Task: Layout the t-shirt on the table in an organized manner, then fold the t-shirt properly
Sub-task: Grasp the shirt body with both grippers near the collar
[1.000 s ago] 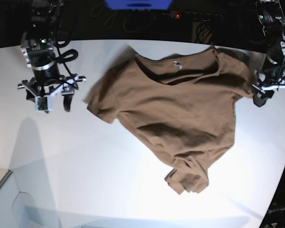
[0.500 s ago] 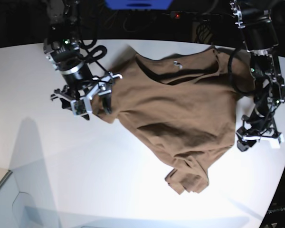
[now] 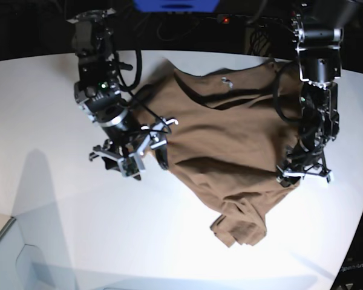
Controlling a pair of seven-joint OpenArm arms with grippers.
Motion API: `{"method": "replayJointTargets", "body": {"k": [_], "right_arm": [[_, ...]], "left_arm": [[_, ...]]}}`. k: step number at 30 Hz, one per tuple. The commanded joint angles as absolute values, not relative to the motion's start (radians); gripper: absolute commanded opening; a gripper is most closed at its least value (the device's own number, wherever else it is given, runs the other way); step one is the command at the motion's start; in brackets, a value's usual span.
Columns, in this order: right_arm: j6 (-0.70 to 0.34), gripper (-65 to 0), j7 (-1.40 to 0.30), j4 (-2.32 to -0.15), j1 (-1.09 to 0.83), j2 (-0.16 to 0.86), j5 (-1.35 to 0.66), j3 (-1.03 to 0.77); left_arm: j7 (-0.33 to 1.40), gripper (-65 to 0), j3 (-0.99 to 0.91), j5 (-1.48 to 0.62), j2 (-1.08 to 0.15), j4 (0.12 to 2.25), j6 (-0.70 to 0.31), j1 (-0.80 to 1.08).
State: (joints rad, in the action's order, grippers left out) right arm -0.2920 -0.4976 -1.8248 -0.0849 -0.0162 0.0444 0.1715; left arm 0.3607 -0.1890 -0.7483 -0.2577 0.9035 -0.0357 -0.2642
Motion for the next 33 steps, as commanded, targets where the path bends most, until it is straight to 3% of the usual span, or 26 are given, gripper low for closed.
{"method": "replayJointTargets", "body": {"k": [1,5,11,18,27,33], "right_arm": [[-0.294,-27.0,-0.475,-1.819,-0.058,-0.021,0.036,0.173],[-0.294,-27.0,-0.473,-1.721,-0.025,-0.022,0.035,0.219],[-0.294,-27.2,-0.467,-1.512,0.036,-0.030,0.033,0.298],[-0.294,-27.0,-0.467,-1.489,0.127,-0.050,0.033,0.303],[-0.294,-27.3,-0.467,-1.153,0.371,-0.137,0.033,0.326],[-0.294,-27.3,-0.384,-1.033,0.406,-0.150,0.033,0.325]], "left_arm": [[0.374,-31.5,-0.177,-0.736,-0.272,0.875,-0.005,-0.266],[0.346,-31.5,-0.165,-0.745,-0.311,0.871,-0.005,-0.206],[0.346,-31.5,-0.255,-0.743,-0.331,1.063,-0.005,-0.041],[0.348,-31.5,-0.294,-0.743,-0.323,1.188,-0.005,0.079],[0.348,-31.5,-0.292,-0.745,-0.321,1.224,-0.001,0.119],[0.348,-31.5,-0.292,-0.745,-0.321,1.222,-0.001,0.125]]}}
